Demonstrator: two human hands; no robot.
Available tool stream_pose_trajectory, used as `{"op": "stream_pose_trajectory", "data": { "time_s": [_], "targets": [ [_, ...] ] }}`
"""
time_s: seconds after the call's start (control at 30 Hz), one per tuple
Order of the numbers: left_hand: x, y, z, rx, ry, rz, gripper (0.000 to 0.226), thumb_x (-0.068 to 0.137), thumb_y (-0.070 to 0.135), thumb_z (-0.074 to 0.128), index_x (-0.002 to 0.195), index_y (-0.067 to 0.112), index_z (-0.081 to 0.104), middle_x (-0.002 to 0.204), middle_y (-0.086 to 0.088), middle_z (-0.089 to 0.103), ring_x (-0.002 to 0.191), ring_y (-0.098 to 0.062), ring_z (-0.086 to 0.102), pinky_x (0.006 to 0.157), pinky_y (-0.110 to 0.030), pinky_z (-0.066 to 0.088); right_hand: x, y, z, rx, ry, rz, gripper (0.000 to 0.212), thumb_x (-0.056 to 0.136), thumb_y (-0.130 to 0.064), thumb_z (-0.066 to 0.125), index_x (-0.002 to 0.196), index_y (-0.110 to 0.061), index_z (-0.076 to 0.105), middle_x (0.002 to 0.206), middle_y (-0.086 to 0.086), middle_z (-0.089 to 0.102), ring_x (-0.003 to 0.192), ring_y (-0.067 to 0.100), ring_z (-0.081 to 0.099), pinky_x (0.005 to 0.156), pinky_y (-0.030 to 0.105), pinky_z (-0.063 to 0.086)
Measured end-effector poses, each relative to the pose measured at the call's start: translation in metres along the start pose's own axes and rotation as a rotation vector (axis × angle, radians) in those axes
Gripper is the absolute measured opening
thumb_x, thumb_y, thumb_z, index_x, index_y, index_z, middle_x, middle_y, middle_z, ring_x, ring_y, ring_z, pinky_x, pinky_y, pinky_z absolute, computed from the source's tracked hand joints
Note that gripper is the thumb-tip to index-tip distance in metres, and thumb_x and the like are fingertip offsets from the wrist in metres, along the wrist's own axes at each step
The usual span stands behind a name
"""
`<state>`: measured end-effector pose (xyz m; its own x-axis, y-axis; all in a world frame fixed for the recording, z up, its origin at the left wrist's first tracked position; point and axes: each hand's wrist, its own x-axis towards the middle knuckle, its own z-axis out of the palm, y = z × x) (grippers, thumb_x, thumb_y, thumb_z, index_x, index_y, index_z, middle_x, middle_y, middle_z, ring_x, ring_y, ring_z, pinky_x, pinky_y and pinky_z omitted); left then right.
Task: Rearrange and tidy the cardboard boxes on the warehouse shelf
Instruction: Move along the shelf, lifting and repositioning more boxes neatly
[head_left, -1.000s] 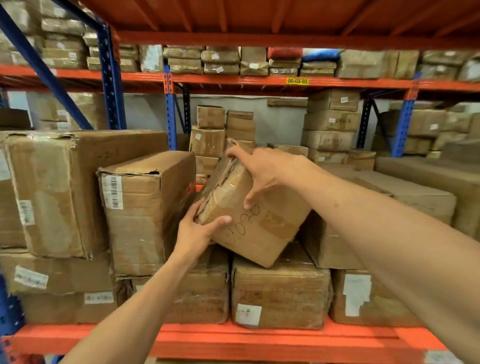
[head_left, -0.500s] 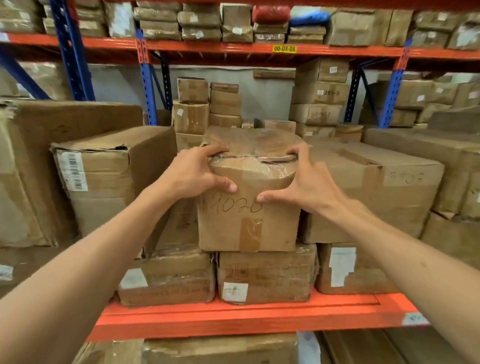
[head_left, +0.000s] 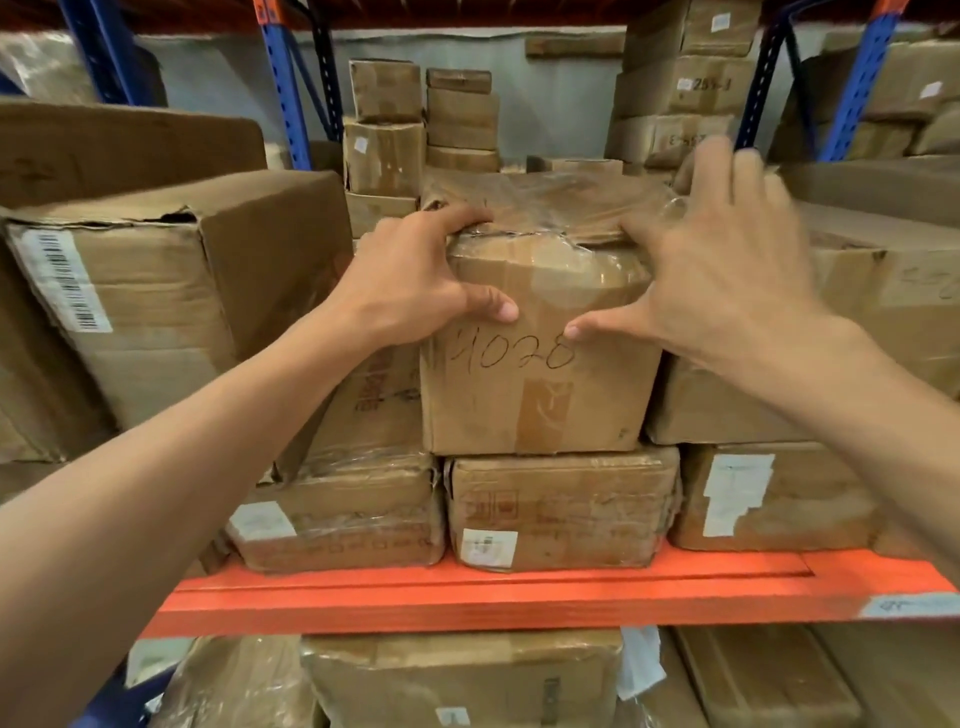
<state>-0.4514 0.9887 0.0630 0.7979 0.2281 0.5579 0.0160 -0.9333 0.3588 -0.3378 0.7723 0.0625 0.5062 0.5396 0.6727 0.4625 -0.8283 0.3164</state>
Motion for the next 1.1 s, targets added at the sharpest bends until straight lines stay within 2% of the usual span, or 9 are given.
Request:
{"op": "stream_pose_trajectory", "data": {
  "time_s": [0.07,0.1,0.13,0.2,0.33,0.53,0.83,0.97,1.1],
  "targets": [
    [0.000,0.001,0.001,-0.001,0.006,0.004,0.094,0.065,0.059,0.087,0.146,0.029,0.052,0.137,0.000,0.064,0.118,-0.012,0.057,0.104,-0.029,0.043,0.014,-0.002,-0.004,-0.106,0.053,-0.059,0.122,0.045,-0.111,0.021,0.117,-0.028,0.076,0.123,0.013,0.031,0.111,0.037,0.031,0.092,0.046,0.033],
    [0.000,0.002,0.002,0.002,0.006,0.005,0.093,0.065,0.059,0.087,0.146,0.029,0.053,0.138,0.000,0.064,0.122,-0.016,0.058,0.109,-0.036,0.043,0.022,0.000,-0.003,-0.054,-0.035,-0.077,0.127,0.039,-0.113,0.019,0.129,-0.038,0.068,0.132,0.015,0.029,0.120,0.038,0.026,0.099,0.048,0.029],
    [-0.002,0.003,0.001,0.007,0.005,0.006,0.093,0.066,0.060,0.086,0.146,0.029,0.053,0.138,0.000,0.064,0.125,-0.019,0.058,0.111,-0.042,0.044,0.031,0.005,0.000,0.071,-0.194,-0.081,0.132,0.032,-0.114,0.025,0.144,-0.051,0.049,0.147,0.016,0.022,0.134,0.039,0.018,0.108,0.053,0.023],
    [-0.004,0.006,0.001,0.015,0.014,0.009,0.089,0.068,0.060,0.085,0.145,0.028,0.054,0.136,0.000,0.065,0.125,-0.022,0.059,0.110,-0.045,0.044,0.043,0.015,0.004,0.347,-0.476,-0.098,0.135,0.026,-0.112,0.045,0.150,-0.065,0.015,0.167,0.007,0.006,0.151,0.038,0.003,0.117,0.062,0.012],
    [-0.008,0.013,0.006,0.024,0.055,-0.005,0.088,0.070,0.059,0.084,0.145,0.025,0.055,0.135,-0.002,0.067,0.123,-0.023,0.062,0.107,-0.040,0.048,0.038,0.022,0.014,0.517,-0.331,-0.148,0.126,0.039,-0.106,0.057,0.151,-0.054,0.033,0.161,-0.001,0.038,0.144,0.034,0.034,0.114,0.056,0.028],
    [-0.006,0.005,0.011,0.040,0.077,-0.041,0.091,0.068,0.066,0.079,0.147,0.032,0.051,0.135,-0.001,0.067,0.124,-0.025,0.061,0.106,-0.040,0.046,0.034,0.021,0.021,0.598,-0.244,-0.124,0.123,0.040,-0.105,0.058,0.149,-0.048,0.044,0.153,-0.003,0.051,0.141,0.034,0.042,0.114,0.058,0.031],
    [-0.025,0.011,0.020,0.010,0.051,-0.159,0.088,0.077,0.069,0.072,0.152,0.049,0.031,0.140,-0.015,0.055,0.127,-0.038,0.053,0.104,-0.049,0.045,0.036,0.021,0.021,0.614,-0.375,-0.125,0.135,0.034,-0.107,0.057,0.153,-0.050,0.033,0.164,0.001,0.034,0.147,0.033,0.032,0.116,0.054,0.029],
    [-0.047,0.020,0.031,-0.082,0.065,-0.211,0.086,0.090,0.056,0.068,0.153,0.060,0.010,0.152,-0.022,0.041,0.133,-0.046,0.048,0.108,-0.058,0.042,0.042,0.021,0.013,0.453,-0.531,-0.171,0.150,0.030,-0.112,0.045,0.160,-0.044,0.014,0.169,0.006,0.016,0.152,0.036,0.019,0.120,0.058,0.022],
    [-0.074,0.012,0.036,-0.144,0.089,-0.207,0.091,0.096,0.045,0.065,0.151,0.064,-0.005,0.132,-0.016,0.057,0.108,-0.037,0.062,0.097,-0.053,0.051,0.048,0.012,-0.007,0.241,-0.549,-0.140,0.157,0.025,-0.114,0.032,0.162,-0.041,0.008,0.169,0.018,0.007,0.150,0.053,0.006,0.117,0.071,0.001]
  ]
}}
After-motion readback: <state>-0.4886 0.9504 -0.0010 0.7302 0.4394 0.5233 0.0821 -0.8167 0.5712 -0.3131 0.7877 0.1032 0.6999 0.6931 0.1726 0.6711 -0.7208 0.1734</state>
